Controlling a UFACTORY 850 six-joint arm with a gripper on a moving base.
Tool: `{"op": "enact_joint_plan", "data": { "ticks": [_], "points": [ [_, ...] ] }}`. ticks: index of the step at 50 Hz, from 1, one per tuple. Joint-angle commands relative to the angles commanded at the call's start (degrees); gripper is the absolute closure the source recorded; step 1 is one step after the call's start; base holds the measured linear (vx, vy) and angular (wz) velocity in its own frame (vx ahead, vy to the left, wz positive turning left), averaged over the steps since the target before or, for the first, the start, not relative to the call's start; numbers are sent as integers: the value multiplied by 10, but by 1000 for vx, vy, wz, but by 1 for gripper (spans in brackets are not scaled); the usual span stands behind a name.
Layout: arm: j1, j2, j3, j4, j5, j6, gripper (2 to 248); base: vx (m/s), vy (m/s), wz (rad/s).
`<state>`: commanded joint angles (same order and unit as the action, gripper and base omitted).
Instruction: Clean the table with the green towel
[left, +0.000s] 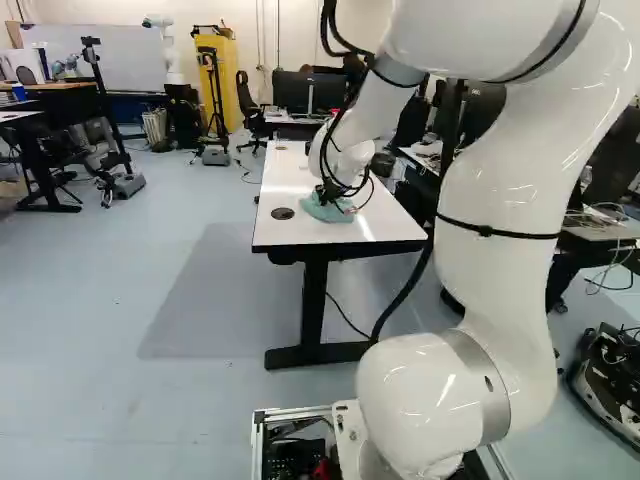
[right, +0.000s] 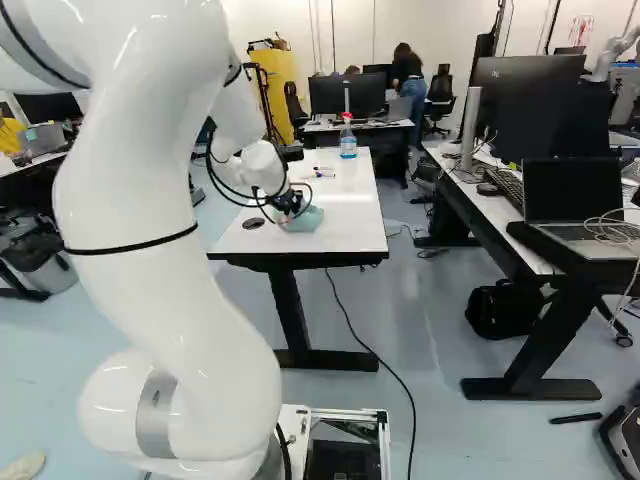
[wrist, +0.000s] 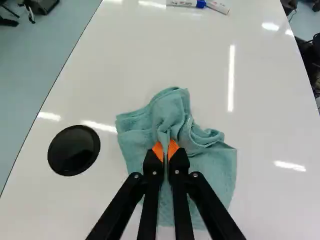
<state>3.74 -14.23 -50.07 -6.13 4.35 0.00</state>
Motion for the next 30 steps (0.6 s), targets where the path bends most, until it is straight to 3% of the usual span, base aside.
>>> {"op": "enact_joint_plan", "data": {
  "ticks": [16, 30],
  "points": [
    [1, 41, 48, 0, 0, 0, 220, 0, 0, 0],
    [-19, 55, 64, 0, 0, 0, 220, 0, 0, 0]
  ]
}}
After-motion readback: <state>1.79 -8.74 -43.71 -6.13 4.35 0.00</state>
